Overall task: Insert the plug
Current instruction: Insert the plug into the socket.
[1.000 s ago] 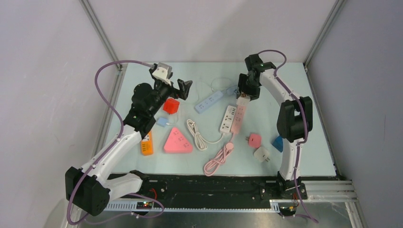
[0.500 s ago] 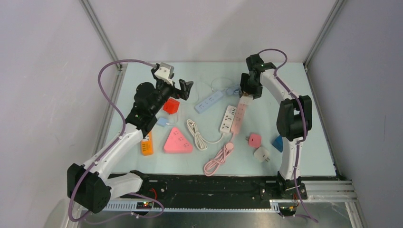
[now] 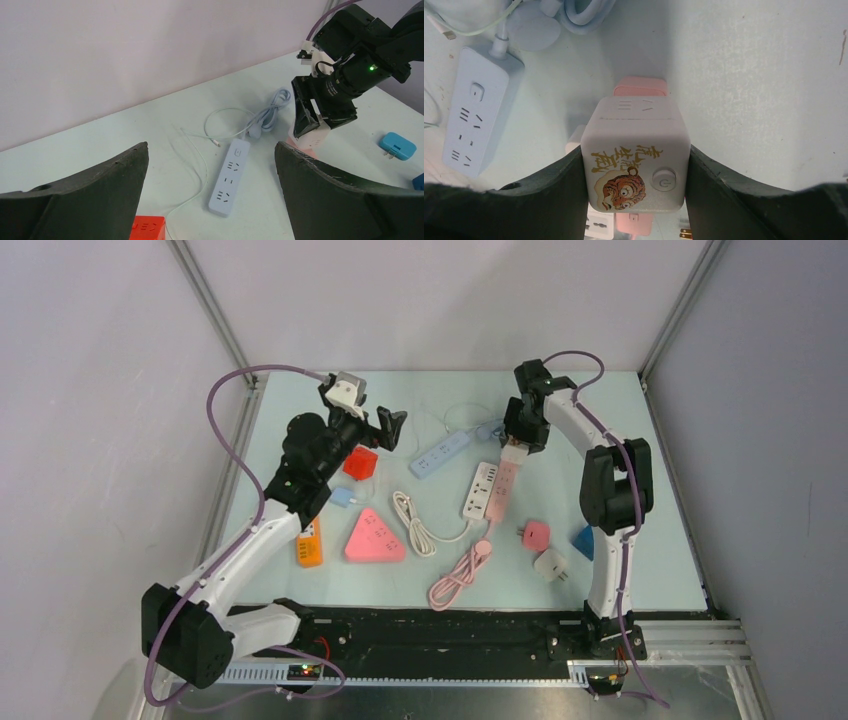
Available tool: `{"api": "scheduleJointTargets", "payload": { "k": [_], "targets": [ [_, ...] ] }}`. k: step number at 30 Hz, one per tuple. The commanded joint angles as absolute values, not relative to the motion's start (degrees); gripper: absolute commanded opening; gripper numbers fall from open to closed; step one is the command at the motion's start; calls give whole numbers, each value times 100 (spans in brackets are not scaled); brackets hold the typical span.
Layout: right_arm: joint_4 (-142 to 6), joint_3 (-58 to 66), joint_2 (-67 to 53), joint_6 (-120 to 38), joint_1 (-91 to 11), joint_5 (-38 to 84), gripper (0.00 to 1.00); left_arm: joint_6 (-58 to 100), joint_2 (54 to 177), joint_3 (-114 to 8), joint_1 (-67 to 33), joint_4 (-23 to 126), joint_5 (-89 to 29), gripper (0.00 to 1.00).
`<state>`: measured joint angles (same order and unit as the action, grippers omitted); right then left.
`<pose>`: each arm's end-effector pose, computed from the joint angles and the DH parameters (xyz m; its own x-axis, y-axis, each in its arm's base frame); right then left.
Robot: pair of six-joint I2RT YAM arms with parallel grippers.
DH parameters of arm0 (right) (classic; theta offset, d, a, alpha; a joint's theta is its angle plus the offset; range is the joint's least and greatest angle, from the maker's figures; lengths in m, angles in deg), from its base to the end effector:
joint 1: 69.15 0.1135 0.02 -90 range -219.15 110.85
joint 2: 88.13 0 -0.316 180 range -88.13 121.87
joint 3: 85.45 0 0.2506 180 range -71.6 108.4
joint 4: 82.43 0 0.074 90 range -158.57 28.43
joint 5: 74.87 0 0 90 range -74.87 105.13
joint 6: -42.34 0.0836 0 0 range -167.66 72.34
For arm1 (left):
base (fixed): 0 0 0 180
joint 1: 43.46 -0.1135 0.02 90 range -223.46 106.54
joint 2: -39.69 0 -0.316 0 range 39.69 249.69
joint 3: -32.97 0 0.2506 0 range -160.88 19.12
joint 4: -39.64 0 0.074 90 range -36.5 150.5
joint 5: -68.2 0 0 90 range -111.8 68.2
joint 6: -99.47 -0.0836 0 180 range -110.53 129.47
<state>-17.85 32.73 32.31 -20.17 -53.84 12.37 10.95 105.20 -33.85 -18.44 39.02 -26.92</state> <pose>0.4760 0.1261 0.2313 -0.9000 0.2317 -0.3693 0.1916 0.9711 0.1423 0.2657 -0.1323 0.4121 0.0175 -0.0366 -0.9992 0.5027 0.8642 -0.0228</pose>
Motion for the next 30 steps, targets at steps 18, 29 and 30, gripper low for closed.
{"api": "scheduleJointTargets", "payload": {
  "k": [18, 29, 30],
  "targets": [
    [-1524, 3248, 3507, -1573, -5160, 553, 0, 974, 10458, -3421, -1874, 3688, -2682, 100],
    [-1116, 3066, 3907, -1652, -5081, 499, 0, 965, 10435, -3397, -1875, 3689, -2685, 100],
    [-1130, 2984, 3910, -1636, -5080, 500, 0, 965, 10435, -3390, -1876, 3689, -2686, 100]
  ]
}}
